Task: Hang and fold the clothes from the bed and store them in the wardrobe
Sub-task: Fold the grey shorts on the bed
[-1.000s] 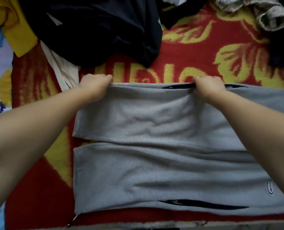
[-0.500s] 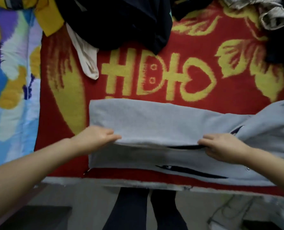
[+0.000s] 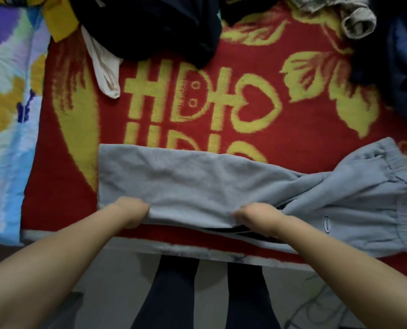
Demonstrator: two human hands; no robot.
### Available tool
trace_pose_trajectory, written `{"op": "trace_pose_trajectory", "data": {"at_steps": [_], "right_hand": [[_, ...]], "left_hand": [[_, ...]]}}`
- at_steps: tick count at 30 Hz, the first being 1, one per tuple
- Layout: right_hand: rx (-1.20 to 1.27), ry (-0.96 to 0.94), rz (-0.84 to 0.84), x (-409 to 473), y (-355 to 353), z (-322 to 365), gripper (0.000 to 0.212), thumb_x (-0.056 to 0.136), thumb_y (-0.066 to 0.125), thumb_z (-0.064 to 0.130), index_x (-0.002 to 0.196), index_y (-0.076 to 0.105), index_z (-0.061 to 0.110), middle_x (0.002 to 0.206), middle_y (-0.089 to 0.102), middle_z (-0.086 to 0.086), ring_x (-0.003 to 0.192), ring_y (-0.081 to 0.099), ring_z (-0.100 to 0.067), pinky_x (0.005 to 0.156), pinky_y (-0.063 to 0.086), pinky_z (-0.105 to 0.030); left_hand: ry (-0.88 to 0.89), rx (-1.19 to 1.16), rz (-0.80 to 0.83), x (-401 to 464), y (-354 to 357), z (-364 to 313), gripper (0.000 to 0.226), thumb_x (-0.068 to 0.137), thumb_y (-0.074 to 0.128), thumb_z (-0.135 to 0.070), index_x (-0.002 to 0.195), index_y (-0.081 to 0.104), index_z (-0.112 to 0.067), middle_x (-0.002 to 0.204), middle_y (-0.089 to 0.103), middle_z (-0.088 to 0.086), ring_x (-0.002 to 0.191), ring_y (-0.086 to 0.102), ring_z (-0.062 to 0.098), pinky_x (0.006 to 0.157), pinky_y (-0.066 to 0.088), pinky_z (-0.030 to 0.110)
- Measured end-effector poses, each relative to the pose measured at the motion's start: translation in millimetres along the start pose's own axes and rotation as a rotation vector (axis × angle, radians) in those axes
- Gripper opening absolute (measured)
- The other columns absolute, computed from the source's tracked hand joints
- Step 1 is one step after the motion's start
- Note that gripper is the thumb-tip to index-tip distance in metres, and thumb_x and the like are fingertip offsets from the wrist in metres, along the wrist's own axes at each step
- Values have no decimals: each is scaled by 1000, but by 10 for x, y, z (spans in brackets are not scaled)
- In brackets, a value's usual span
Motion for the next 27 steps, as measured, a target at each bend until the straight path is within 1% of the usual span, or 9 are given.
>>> {"op": "trace_pose_trajectory", "data": {"at_steps": [3, 7, 9, 12, 15, 19, 22, 24, 27], "right_hand": [[102, 142, -287, -370, -518, -793, 40, 93, 45, 13, 131, 54, 21, 125, 58, -4, 114, 56, -26, 91, 46, -39], [107, 346, -477, -1024, -840, -2251, 46, 87, 48, 3, 130, 55, 16, 125, 53, -12, 117, 51, -31, 93, 44, -41], [68, 435, -477, -1244, -785, -3035, 54, 87, 46, 0, 139, 46, 14, 134, 45, -17, 124, 44, -34, 98, 41, -43], [-50, 492, -287, -1222, -578, -3654, 58, 94, 40, 10, 150, 29, 22, 155, 21, -17, 142, 20, -33, 113, 26, -45], [-156, 508, -197, -1179, -430, -3999, 53, 93, 46, 15, 145, 35, 23, 159, 9, -13, 148, 0, -27, 114, 13, -56], [-315, 454, -324, -1274, -512, -3970, 38, 85, 56, 13, 123, 54, 15, 138, 41, -12, 138, 27, -27, 114, 3, -59], [-431, 359, -451, -1680, -649, -3759, 29, 81, 59, 14, 110, 56, 12, 111, 56, -10, 114, 49, -29, 112, 20, -49], [-442, 290, -487, -2047, -623, -3603, 27, 79, 61, 19, 104, 52, 13, 101, 59, -8, 100, 57, -29, 88, 38, -40], [-392, 235, -434, -2499, -233, -3427, 18, 88, 49, 20, 105, 47, 15, 96, 60, -8, 88, 62, -29, 62, 35, -34]], "left_hand": [[36, -25, -189, 47, -789, -729, 31, 97, 39, -19, 125, 51, -15, 123, 58, 8, 111, 57, 27, 85, 45, 35], [157, -256, -458, 129, -1752, -2107, 28, 98, 39, -27, 121, 51, -14, 117, 56, 10, 107, 54, 30, 75, 42, 36], [158, -419, -523, 290, -2096, -2800, 31, 97, 42, -32, 123, 48, -15, 120, 54, 10, 110, 52, 31, 79, 44, 38], [89, -522, -544, 464, -2217, -3283, 44, 95, 47, -37, 134, 38, -17, 126, 51, 9, 116, 50, 31, 90, 43, 42], [4, -557, -580, 598, -2194, -3459, 47, 93, 52, -36, 134, 36, -20, 125, 52, 7, 115, 50, 30, 88, 43, 43], [4, -587, -682, 511, -2206, -3355, 35, 90, 53, -24, 125, 45, -22, 116, 56, 4, 107, 54, 28, 83, 49, 44], [84, -499, -718, 345, -2219, -3363, 42, 88, 55, -23, 129, 45, -21, 116, 54, 3, 109, 51, 25, 80, 47, 40], [158, -468, -703, 239, -2196, -3456, 44, 87, 56, -24, 129, 45, -22, 116, 55, 1, 107, 52, 24, 75, 45, 36], [190, -321, -636, 157, -2083, -3642, 38, 89, 52, -24, 125, 45, -21, 112, 57, 1, 98, 54, 24, 70, 46, 37]]}}
Point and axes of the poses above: each hand's wrist, its own x-axis towards the middle knuckle, its own y-axis out of the palm, z = x × y, the point moved 10 cm from there along x, towards the middle knuckle
